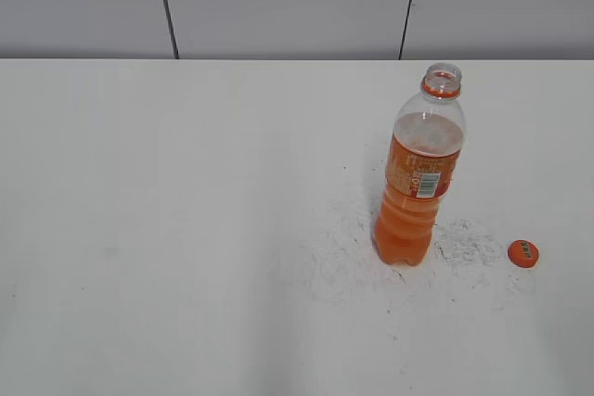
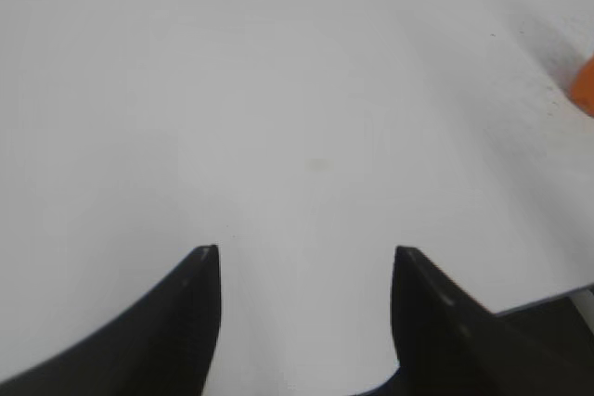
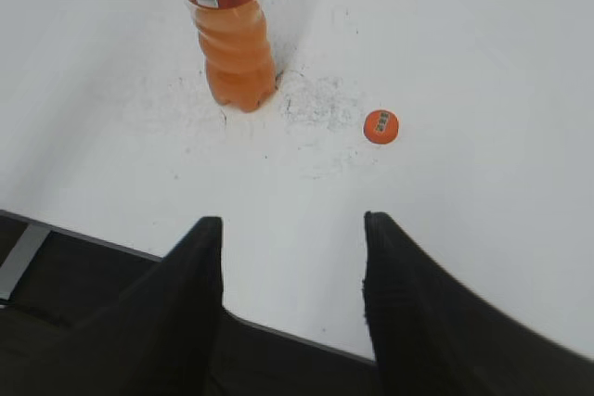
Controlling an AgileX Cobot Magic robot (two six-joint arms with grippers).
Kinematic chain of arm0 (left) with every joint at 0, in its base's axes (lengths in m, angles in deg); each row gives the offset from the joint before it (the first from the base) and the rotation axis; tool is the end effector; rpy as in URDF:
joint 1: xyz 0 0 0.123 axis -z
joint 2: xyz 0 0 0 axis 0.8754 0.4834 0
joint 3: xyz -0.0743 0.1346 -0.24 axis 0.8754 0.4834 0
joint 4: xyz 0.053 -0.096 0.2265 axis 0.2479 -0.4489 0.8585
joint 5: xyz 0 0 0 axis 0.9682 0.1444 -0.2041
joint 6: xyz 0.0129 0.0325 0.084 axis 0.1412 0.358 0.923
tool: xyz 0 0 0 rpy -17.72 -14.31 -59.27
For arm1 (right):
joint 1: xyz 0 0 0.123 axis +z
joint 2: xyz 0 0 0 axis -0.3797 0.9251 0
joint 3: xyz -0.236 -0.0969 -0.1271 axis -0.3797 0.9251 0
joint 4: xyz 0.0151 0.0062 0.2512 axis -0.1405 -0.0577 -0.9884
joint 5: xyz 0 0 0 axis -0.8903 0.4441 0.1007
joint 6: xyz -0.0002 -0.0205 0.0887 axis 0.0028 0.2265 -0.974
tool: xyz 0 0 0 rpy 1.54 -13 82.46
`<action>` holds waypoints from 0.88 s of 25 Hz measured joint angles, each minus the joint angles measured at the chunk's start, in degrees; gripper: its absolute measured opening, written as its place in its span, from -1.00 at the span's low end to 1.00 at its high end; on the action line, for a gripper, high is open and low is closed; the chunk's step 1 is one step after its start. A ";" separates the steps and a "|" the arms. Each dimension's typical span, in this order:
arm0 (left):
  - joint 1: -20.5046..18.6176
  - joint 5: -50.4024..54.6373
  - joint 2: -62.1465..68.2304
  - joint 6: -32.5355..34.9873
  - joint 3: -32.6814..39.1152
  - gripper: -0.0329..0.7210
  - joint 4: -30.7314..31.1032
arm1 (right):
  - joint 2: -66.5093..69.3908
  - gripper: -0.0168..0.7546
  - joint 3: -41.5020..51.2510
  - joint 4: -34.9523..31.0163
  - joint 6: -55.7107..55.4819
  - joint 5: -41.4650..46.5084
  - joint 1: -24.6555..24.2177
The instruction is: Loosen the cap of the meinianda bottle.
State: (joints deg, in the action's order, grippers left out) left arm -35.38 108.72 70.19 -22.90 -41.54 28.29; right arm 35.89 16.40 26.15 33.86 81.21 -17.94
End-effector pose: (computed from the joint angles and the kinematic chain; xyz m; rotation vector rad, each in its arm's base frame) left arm 0.0079 0.0037 0.2871 0.3779 2.0654 -0.2211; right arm 0.0000 0.0215 0.2620 -0.3487 2.1094 0.2287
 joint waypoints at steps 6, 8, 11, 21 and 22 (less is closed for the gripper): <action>-8.78 -0.07 -0.32 0.00 0.00 0.29 0.00 | -2.02 -0.01 0.00 -0.80 0.00 -0.22 -0.04; -11.32 -0.15 -1.45 0.00 0.00 0.29 0.00 | -2.02 -0.01 0.00 -0.79 0.00 -0.29 -0.17; -15.75 -0.11 -4.44 0.00 0.00 0.29 0.00 | -2.02 -0.01 0.00 -0.93 0.00 -0.36 -1.58; -21.30 -0.16 -5.43 0.00 0.00 0.29 0.00 | -2.02 -0.01 0.00 -1.01 0.00 -0.47 -5.03; -21.36 -0.16 -5.43 0.00 0.00 0.29 0.00 | -2.02 -0.01 0.00 -1.01 0.00 -0.47 -5.03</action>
